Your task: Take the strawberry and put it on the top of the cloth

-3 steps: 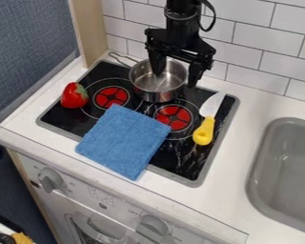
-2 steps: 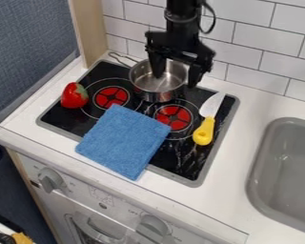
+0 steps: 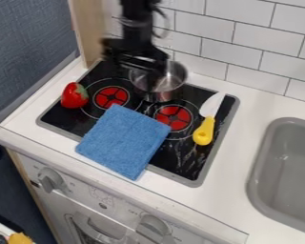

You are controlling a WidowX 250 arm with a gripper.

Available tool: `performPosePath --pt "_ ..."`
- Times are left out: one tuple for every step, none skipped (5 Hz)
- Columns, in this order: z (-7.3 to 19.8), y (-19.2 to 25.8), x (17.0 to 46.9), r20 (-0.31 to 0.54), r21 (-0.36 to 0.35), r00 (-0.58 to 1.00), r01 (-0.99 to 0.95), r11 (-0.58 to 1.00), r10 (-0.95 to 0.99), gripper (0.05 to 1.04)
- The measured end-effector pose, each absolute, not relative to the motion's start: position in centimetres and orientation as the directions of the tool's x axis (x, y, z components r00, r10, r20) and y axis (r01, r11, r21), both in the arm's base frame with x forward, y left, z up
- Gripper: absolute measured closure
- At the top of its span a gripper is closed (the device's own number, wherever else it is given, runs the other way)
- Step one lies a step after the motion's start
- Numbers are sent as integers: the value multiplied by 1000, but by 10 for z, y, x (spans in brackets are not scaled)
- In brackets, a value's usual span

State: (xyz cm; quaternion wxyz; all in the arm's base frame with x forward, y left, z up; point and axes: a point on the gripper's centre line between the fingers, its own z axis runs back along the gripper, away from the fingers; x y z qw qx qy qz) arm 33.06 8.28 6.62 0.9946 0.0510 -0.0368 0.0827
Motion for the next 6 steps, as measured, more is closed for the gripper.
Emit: performPosePath --pt "66 119 314 43 122 977 -213 969 209 83" --pt "58 142 308 15 149 976 -216 965 216 83" --pt "44 150 313 -18 151 974 -220 964 225 82" --pt "26 151 316 -64 152 971 -218 964 230 83" --pt "19 151 318 -98 157 966 -223 962 240 83" --pt "19 149 318 -94 146 964 -232 962 247 117"
